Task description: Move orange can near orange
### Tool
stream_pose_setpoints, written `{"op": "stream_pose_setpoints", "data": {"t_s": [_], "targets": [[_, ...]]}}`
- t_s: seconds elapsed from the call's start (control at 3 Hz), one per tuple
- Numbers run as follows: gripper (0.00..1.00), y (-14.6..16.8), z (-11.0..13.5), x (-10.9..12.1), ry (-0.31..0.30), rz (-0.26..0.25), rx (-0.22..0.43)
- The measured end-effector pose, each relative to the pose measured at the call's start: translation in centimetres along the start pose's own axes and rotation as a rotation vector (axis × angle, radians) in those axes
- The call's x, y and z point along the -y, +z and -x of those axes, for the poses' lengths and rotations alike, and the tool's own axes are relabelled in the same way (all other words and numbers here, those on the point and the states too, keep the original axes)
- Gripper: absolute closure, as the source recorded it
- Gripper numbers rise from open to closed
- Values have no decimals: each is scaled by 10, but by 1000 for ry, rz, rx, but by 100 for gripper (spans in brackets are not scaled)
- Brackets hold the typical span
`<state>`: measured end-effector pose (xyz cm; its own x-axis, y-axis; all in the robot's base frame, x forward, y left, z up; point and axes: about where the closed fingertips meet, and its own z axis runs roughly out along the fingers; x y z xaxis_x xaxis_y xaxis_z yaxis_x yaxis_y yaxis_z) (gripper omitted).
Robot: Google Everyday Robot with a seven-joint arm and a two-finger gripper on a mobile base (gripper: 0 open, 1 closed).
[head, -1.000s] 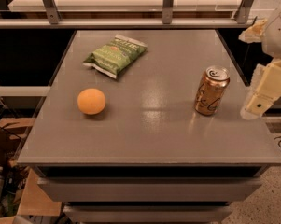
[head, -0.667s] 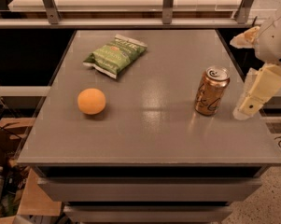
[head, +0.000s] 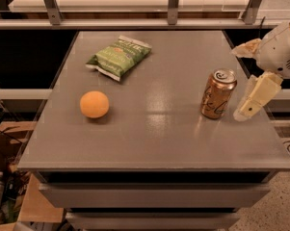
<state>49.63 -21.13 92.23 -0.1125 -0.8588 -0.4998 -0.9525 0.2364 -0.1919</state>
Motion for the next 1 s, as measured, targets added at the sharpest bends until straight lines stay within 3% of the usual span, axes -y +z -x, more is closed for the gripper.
{"op": "stream_pose_setpoints", "data": {"t_s": [0.33,1.0], "targets": [[0,13,-11,9,20,22,34],[0,35,-15,17,-5,141,168]]}}
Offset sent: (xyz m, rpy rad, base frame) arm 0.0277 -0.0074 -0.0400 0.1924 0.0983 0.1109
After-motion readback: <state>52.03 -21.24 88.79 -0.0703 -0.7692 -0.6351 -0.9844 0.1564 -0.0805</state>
